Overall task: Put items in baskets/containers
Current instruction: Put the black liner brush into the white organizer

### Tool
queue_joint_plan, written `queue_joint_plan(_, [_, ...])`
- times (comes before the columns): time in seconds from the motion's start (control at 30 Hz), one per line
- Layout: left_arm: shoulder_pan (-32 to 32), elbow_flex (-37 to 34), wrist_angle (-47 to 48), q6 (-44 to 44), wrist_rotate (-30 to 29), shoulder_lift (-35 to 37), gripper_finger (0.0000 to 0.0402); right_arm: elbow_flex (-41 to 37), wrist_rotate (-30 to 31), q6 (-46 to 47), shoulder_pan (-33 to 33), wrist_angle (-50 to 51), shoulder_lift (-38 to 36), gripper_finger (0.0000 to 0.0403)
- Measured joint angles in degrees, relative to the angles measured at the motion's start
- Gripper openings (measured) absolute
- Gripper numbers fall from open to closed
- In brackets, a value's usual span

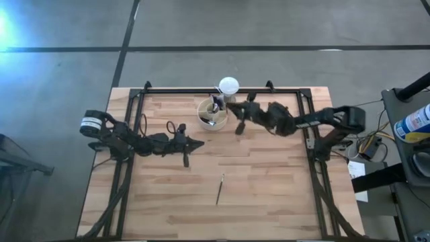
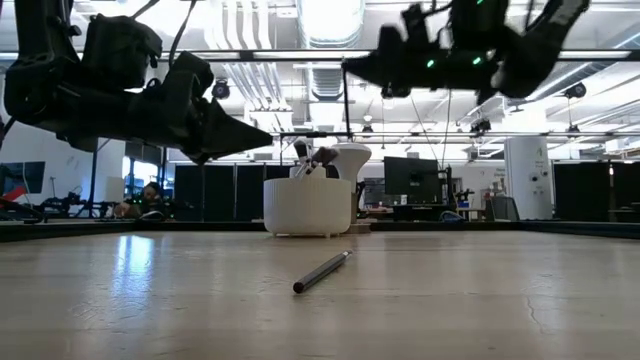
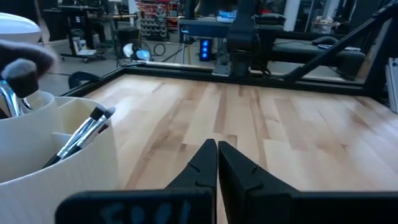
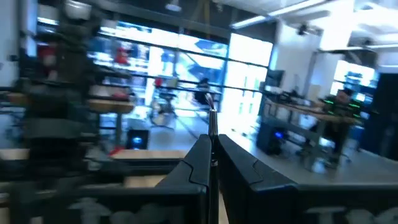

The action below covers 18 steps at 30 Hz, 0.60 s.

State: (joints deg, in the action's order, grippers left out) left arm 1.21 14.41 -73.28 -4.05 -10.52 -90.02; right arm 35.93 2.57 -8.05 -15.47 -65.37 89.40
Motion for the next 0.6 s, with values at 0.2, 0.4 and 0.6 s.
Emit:
queue_joint_plan(0.2, [0.0,0.0,0.1,0.0,0.0,0.0,0.0007,4.2,-0.4,2.1,-4.8,0.0,8.0,0.0013])
queue_joint_plan(0.4, [0.0,0.0,1.1,0.0,0.1,0.0,0.0007,5.1,-2.8,5.4,-6.1,-6.0,14.7,0.0013])
queue_joint_plan(0.6, [0.0,0.0,1.3,-0.3,0.1,0.0,0.0007,5.0,-3.2,8.0,-5.9,-6.2,17.8,0.0013])
